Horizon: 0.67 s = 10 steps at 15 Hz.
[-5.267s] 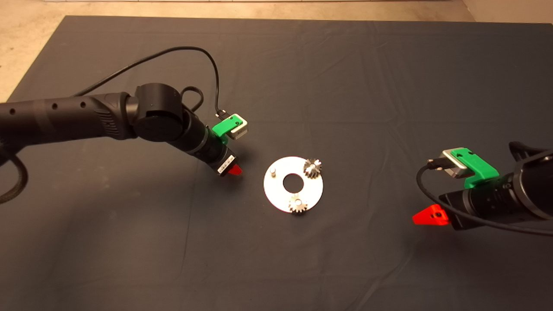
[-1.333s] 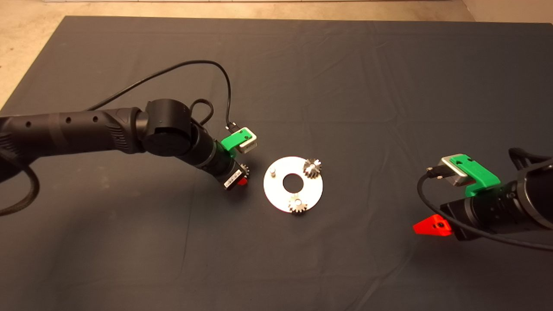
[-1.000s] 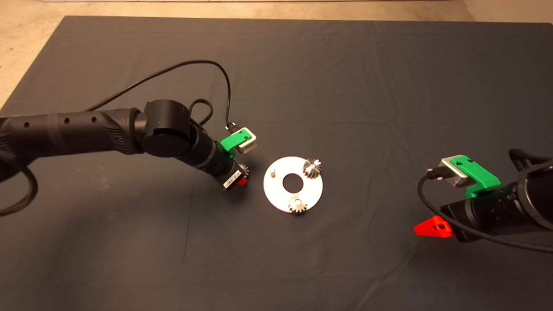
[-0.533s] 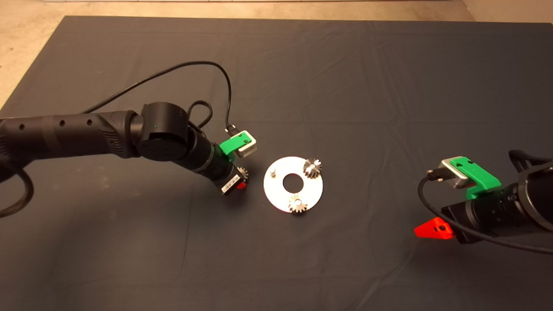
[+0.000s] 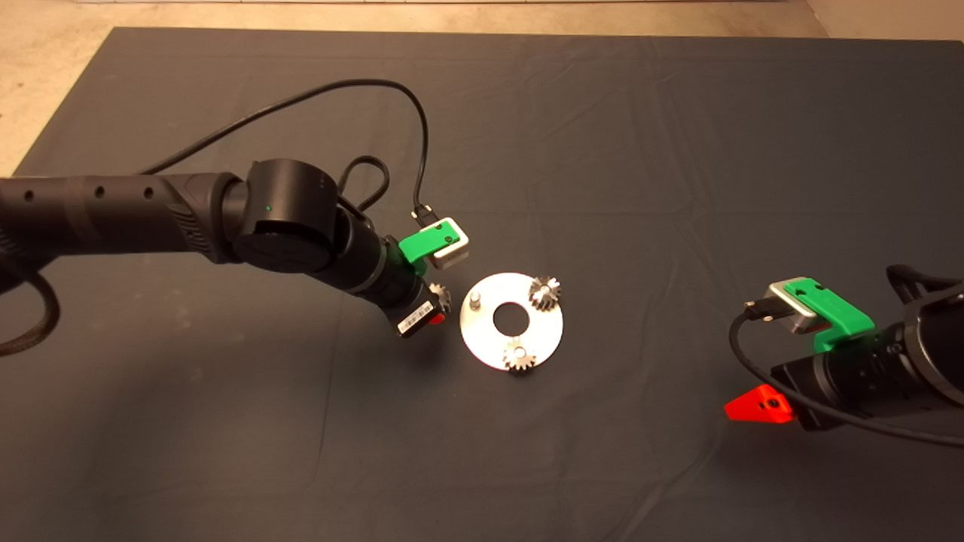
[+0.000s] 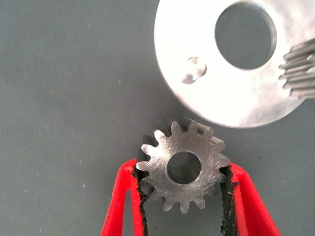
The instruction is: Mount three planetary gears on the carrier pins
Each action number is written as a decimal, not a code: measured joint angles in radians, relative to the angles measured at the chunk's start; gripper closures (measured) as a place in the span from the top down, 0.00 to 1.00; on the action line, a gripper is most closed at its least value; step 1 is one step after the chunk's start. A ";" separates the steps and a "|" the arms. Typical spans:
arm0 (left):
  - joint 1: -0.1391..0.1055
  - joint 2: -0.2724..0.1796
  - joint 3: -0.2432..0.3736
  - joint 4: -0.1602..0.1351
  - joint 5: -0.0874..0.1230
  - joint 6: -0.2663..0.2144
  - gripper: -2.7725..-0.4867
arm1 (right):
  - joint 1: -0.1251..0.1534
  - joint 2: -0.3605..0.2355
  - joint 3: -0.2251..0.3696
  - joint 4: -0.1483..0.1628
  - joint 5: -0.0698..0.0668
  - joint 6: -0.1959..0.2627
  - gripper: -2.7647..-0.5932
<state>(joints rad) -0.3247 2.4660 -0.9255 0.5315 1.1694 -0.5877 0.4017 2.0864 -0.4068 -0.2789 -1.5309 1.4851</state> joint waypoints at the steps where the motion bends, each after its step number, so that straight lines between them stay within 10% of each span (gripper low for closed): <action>1: -0.003 0.000 0.000 0.000 0.005 0.000 0.05 | 0.000 0.000 0.000 0.004 -0.001 -0.003 0.93; 5: -0.034 0.023 0.002 0.003 0.056 0.000 0.05 | 0.000 0.000 0.000 0.026 -0.001 -0.020 0.93; 10: -0.034 0.131 -0.005 0.001 0.044 0.000 0.04 | 0.000 0.000 0.000 0.037 -0.002 -0.023 0.93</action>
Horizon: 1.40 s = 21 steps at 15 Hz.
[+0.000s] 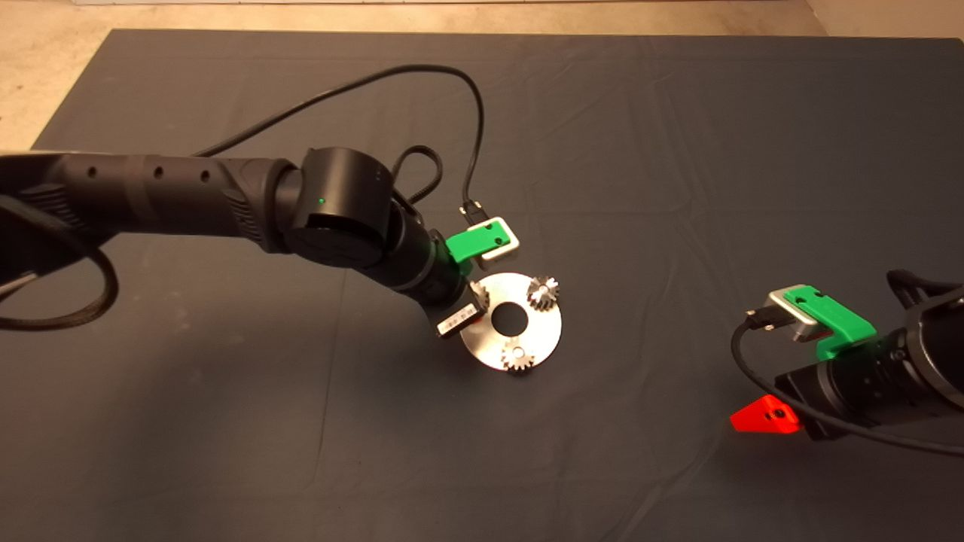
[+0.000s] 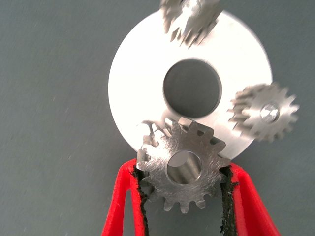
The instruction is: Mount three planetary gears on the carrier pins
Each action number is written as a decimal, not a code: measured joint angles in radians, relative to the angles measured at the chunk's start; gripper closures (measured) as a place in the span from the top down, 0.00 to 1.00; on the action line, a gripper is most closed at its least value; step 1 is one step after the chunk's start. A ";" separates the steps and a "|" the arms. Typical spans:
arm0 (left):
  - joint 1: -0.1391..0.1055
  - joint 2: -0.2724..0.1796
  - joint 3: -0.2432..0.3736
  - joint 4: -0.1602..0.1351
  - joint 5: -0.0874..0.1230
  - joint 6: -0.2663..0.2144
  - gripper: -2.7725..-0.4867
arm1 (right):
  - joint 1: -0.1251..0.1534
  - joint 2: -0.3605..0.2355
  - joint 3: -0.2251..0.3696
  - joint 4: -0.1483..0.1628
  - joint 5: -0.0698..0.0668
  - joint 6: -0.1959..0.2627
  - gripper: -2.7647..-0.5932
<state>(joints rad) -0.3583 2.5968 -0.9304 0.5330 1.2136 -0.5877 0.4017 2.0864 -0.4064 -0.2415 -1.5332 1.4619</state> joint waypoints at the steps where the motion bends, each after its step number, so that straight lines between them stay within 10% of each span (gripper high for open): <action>1: 0.000 0.002 -0.006 0.000 -0.001 0.000 0.04 | 0.000 0.000 0.000 0.000 0.000 -0.002 0.93; 21: 0.001 0.005 -0.085 0.001 -0.001 0.046 0.03 | 0.000 0.000 0.005 0.006 0.001 -0.002 0.93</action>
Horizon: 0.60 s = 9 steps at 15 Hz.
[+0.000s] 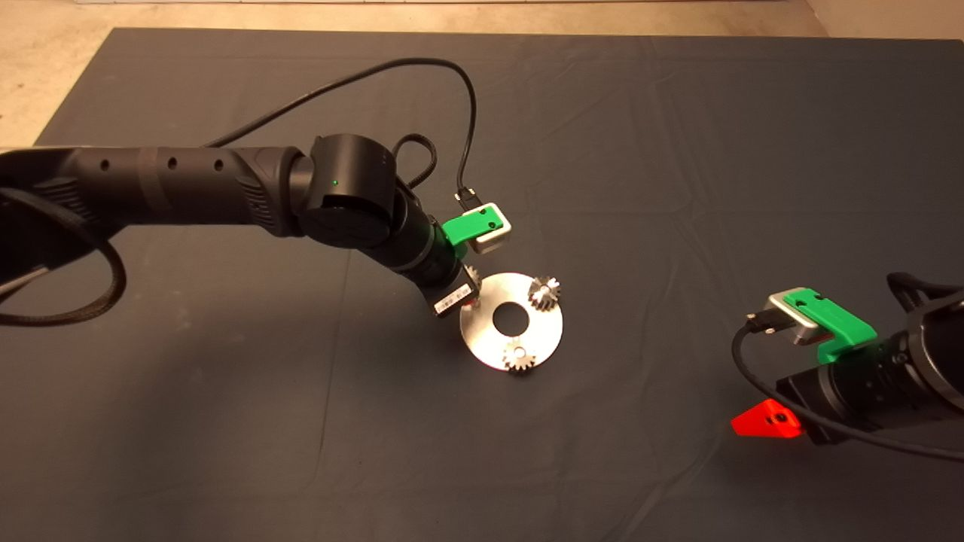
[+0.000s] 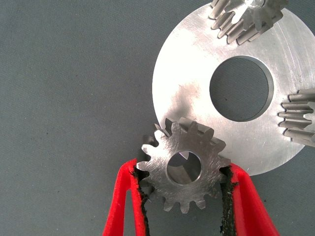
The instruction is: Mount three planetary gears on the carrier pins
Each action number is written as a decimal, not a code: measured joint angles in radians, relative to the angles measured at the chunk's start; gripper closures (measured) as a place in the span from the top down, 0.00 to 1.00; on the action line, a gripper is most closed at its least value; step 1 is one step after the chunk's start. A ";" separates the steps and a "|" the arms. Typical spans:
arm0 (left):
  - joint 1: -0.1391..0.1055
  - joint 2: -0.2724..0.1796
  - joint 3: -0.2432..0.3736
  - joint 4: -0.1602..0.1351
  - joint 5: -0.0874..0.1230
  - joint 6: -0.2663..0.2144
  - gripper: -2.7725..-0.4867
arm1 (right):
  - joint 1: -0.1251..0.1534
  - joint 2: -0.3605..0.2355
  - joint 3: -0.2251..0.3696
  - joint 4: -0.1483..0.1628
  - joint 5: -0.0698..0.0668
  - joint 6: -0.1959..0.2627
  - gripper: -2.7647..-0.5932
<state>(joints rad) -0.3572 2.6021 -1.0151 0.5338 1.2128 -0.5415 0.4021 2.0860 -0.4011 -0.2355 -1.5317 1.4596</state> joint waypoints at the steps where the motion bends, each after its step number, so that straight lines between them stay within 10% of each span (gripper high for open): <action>1: 0.000 0.005 0.000 0.000 0.000 0.000 0.03 | 0.000 0.000 0.000 0.000 0.000 0.000 0.93; 9: 0.017 0.019 0.000 0.000 -0.004 0.000 0.03 | 0.000 0.000 0.002 0.000 0.000 0.000 0.93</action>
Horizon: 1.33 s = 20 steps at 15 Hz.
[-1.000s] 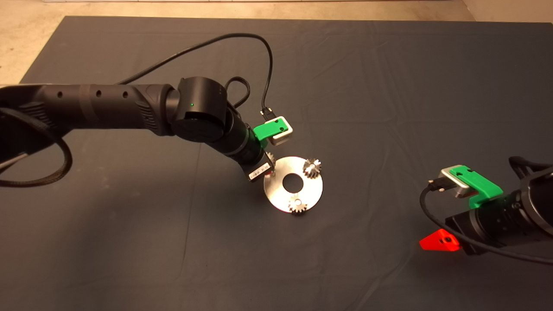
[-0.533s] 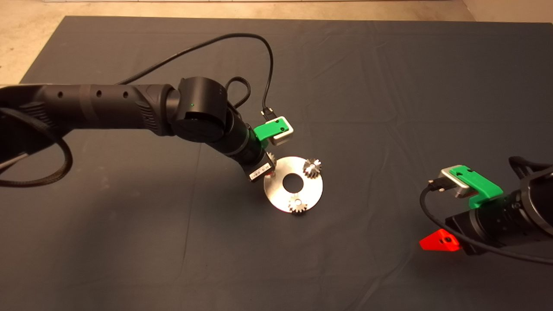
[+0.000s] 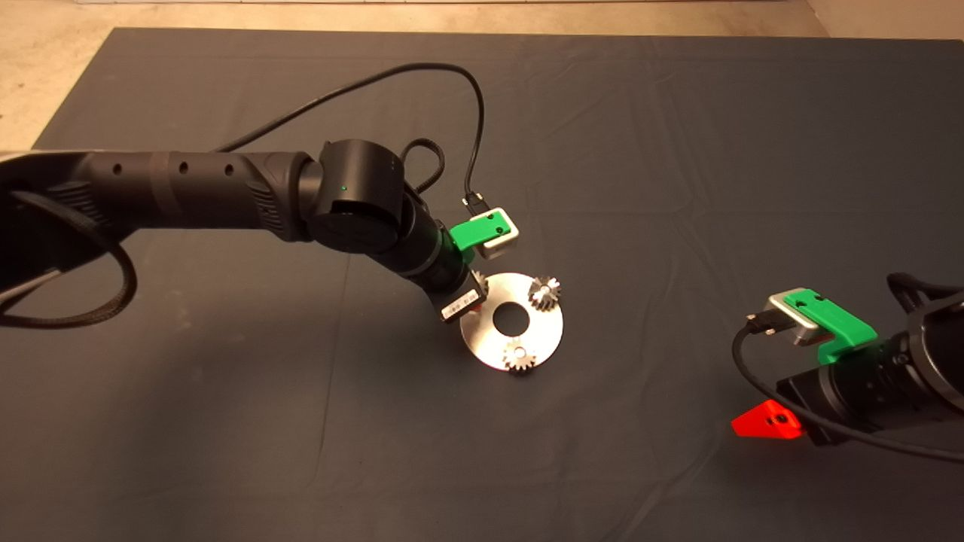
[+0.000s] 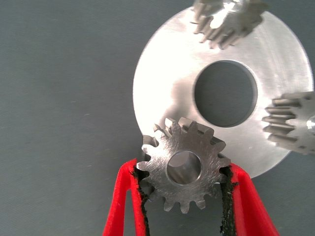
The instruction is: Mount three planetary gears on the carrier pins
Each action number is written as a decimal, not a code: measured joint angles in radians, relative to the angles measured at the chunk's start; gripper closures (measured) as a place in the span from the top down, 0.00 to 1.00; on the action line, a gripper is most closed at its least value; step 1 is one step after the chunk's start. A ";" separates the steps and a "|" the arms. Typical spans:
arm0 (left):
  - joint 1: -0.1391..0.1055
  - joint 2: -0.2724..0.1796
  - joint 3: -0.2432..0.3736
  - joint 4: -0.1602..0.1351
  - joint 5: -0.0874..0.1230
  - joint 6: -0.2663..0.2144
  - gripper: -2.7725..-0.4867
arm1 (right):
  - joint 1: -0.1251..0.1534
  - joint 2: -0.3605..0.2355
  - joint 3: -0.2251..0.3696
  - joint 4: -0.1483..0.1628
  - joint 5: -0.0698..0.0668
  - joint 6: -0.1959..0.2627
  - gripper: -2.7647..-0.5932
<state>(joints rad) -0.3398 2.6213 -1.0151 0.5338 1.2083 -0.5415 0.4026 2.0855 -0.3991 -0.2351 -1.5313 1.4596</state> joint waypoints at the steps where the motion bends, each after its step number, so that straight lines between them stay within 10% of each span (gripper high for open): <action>1: 0.006 0.000 0.000 0.000 0.000 0.000 0.03 | 0.000 0.000 0.000 0.000 0.000 0.000 0.93; 20: 0.011 0.014 -0.045 0.001 -0.029 0.001 0.03 | 0.002 0.000 0.002 0.006 0.000 -0.004 0.93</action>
<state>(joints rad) -0.3289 2.6349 -1.0598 0.5349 1.1791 -0.5406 0.4045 2.0853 -0.3973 -0.2294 -1.5317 1.4553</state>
